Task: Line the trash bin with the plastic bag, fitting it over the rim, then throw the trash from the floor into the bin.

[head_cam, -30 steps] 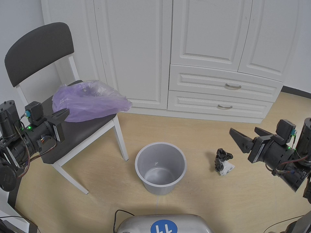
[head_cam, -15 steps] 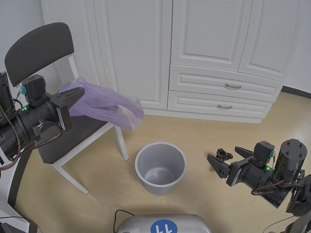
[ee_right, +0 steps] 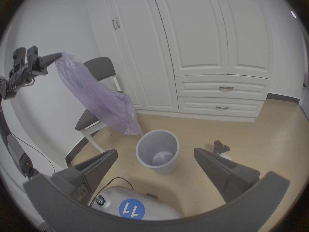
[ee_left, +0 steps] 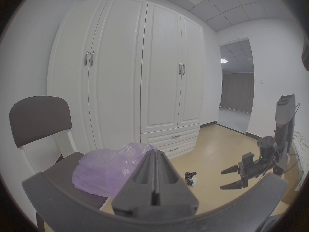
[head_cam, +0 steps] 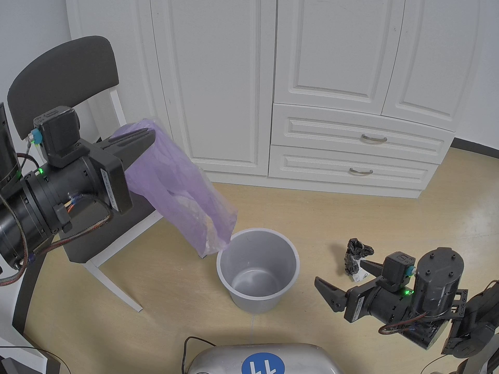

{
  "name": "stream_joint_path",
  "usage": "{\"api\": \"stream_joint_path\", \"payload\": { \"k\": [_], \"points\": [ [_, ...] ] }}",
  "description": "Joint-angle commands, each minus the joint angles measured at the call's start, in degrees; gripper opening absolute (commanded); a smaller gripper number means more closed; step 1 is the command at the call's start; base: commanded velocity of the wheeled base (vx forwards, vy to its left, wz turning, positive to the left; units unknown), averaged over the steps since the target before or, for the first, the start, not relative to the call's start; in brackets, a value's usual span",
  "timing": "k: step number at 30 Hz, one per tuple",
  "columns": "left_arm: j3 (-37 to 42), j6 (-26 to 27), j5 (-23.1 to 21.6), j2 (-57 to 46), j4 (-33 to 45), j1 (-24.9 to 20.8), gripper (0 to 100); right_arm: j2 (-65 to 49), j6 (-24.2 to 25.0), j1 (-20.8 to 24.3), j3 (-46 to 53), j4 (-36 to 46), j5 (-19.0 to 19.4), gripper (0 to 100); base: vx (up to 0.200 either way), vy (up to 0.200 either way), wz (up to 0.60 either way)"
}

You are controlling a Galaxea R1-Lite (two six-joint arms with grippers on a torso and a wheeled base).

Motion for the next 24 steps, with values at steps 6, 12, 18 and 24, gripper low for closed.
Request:
{"api": "stream_joint_path", "payload": {
  "k": [6, 12, 18, 24],
  "points": [
    [-0.34, 0.02, 1.35, -0.05, -0.11, -1.23, 0, 12.63, 0.30, 4.92, -2.45, -6.47, -0.27, 100, 0.000, 0.000, 0.00],
    [-0.25, -0.07, 1.35, -0.05, -0.55, -1.23, 0, 23.18, 0.47, 8.61, -7.28, -12.98, -1.68, 100, 0.000, 0.000, 0.00],
    [-0.17, -0.07, 1.27, -0.93, -0.38, -1.23, 0, 29.42, 0.47, 12.04, -12.11, -13.07, -3.26, 100, 0.000, 0.000, 0.00],
    [0.27, -0.07, 1.35, -2.60, 0.06, -1.23, 0, 35.66, 0.21, 16.44, -18.00, -12.19, -3.61, 100, 0.000, 0.000, 0.00]
  ]
}}
